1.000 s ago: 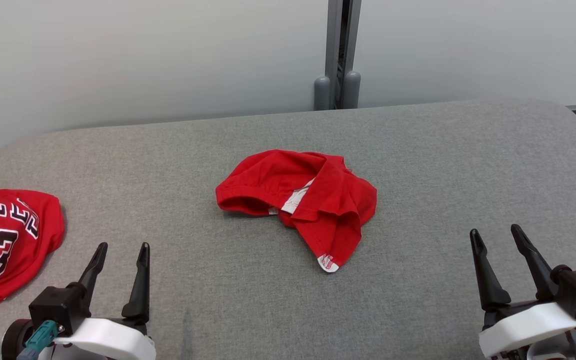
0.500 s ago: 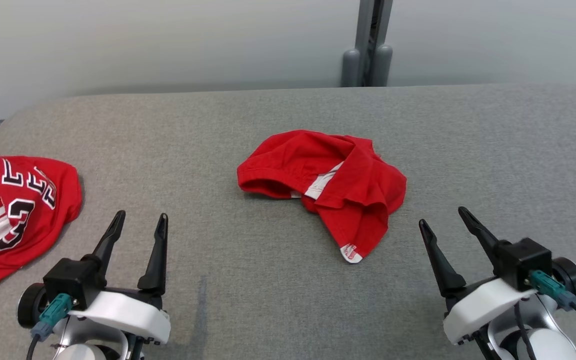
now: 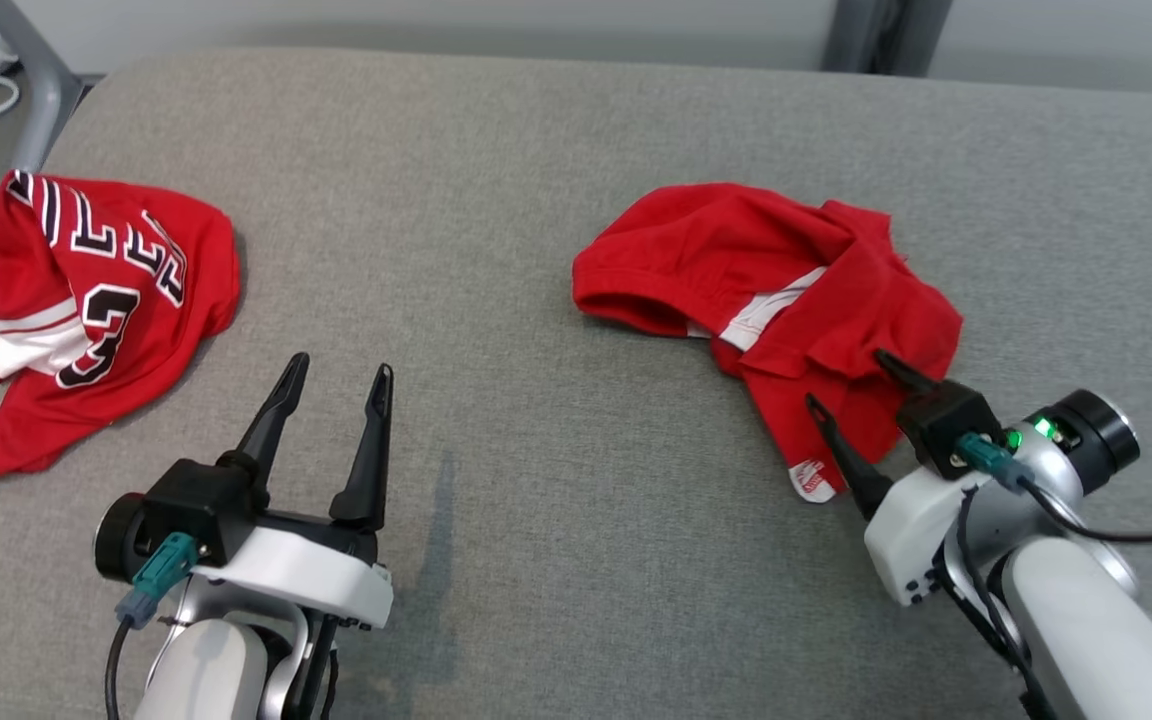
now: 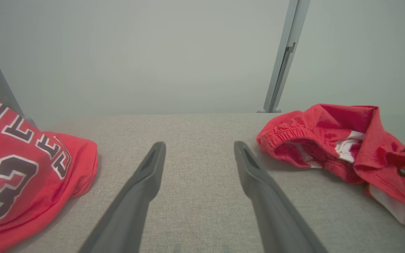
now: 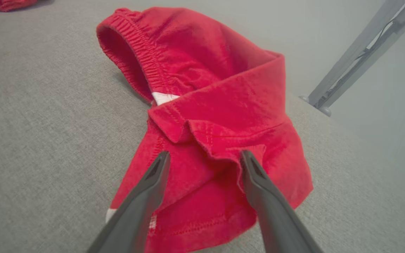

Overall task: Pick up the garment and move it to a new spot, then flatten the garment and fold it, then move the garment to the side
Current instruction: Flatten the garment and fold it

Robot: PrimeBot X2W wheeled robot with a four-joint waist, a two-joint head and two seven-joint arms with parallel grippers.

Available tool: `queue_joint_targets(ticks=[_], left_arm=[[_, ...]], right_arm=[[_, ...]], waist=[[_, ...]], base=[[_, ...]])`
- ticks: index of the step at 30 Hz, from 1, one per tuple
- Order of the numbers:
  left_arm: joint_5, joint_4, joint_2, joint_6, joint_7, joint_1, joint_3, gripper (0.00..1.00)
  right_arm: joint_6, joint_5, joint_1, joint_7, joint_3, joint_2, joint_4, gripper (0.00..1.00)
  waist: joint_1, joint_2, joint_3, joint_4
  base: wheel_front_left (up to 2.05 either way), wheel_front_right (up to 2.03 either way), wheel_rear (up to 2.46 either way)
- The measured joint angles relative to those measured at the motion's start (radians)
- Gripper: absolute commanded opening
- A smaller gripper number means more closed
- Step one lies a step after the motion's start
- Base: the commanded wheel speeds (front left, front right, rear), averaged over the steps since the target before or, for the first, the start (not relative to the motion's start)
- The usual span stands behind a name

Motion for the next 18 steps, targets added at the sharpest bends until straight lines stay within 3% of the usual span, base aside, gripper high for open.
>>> queue_joint_targets(ticks=[1,2,3,10,18], left_arm=[[0.0,0.008,-0.003,0.0,-0.007,-0.009,-0.003,1.0],[0.0,0.02,-0.009,0.0,-0.017,-0.02,-0.009,1.0],[0.0,0.027,-0.011,-0.002,-0.021,-0.025,-0.012,1.0],[0.0,0.052,-0.016,-0.003,-0.043,-0.049,-0.018,1.0],[0.0,0.059,-0.001,0.002,-0.047,-0.058,-0.014,1.0]], right_arm=[[0.0,-0.006,-0.019,0.001,0.009,-0.005,0.016,1.0],[0.0,-0.006,-0.049,0.014,0.016,-0.01,0.048,0.17],[0.0,-0.002,-0.06,0.009,0.016,-0.009,0.054,0.0],[0.0,0.032,-0.09,-0.013,-0.004,-0.005,0.014,0.0],[0.0,0.109,-0.091,-0.057,0.005,0.045,-0.236,0.0]], waist=[[0.0,0.0,0.01,0.007],[0.0,0.0,0.028,0.018],[0.0,0.0,0.035,0.022],[0.0,0.0,0.051,0.009],[0.0,0.0,0.039,-0.05]], base=[[0.0,0.0,0.0],[0.0,0.0,0.0],[0.0,0.0,0.0],[0.0,0.0,0.0],[0.0,0.0,0.0]])
